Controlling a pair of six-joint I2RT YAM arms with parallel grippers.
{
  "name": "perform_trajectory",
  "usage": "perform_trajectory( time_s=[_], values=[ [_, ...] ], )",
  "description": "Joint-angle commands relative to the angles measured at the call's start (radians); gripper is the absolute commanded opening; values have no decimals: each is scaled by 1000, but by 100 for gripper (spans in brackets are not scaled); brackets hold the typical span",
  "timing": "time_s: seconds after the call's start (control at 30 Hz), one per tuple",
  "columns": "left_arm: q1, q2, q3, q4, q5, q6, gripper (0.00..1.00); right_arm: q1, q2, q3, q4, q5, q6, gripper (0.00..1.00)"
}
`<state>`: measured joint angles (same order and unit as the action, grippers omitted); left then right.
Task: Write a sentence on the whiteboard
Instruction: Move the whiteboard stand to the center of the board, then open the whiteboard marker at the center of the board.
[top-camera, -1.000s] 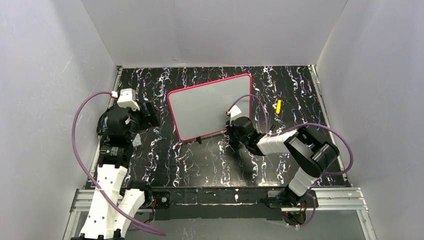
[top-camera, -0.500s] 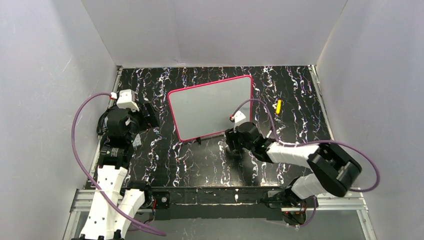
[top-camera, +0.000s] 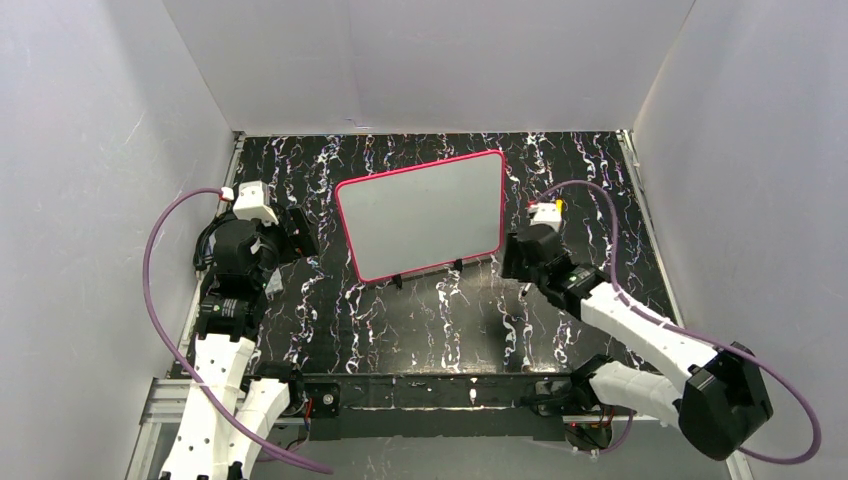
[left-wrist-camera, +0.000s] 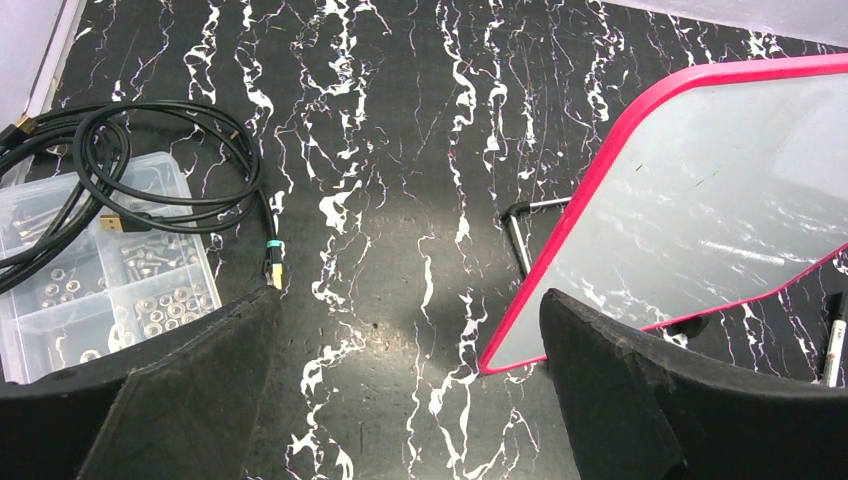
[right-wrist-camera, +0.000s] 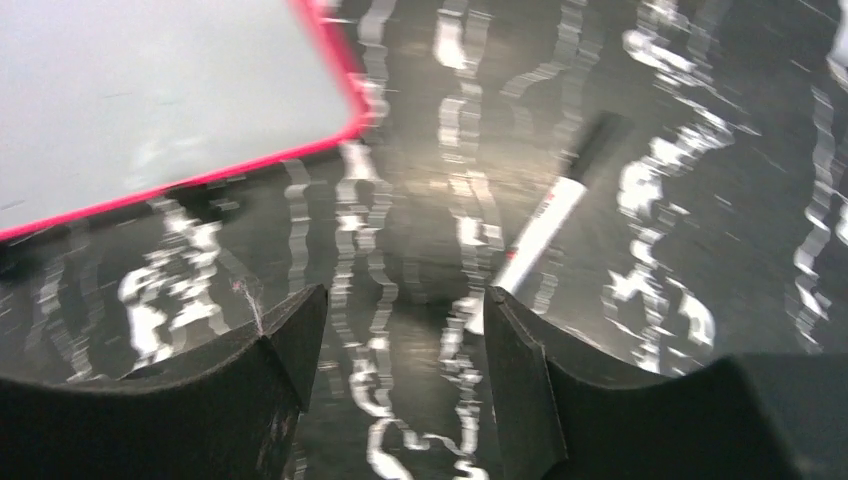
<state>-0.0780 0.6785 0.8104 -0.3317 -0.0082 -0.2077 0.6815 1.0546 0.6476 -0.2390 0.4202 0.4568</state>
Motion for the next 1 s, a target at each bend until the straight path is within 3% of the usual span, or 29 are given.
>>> perform_trajectory(
  time_s=[0.0,0.17,0.43,0.97],
  values=[
    [-3,-4,-5,13,-13,13,99,-190,-10,6,-182,-10,55,66],
    [-3,-4,-7,14,-13,11,99,-319,38,-15,-147,-72,71,63],
    [-3,0,-7,15,-6,6,99,-324,192,37,-100,-68,95,50],
    [-3,-10,-8,17,-3,1,99,-324,266,46,-33,-73,106,49]
  ],
)
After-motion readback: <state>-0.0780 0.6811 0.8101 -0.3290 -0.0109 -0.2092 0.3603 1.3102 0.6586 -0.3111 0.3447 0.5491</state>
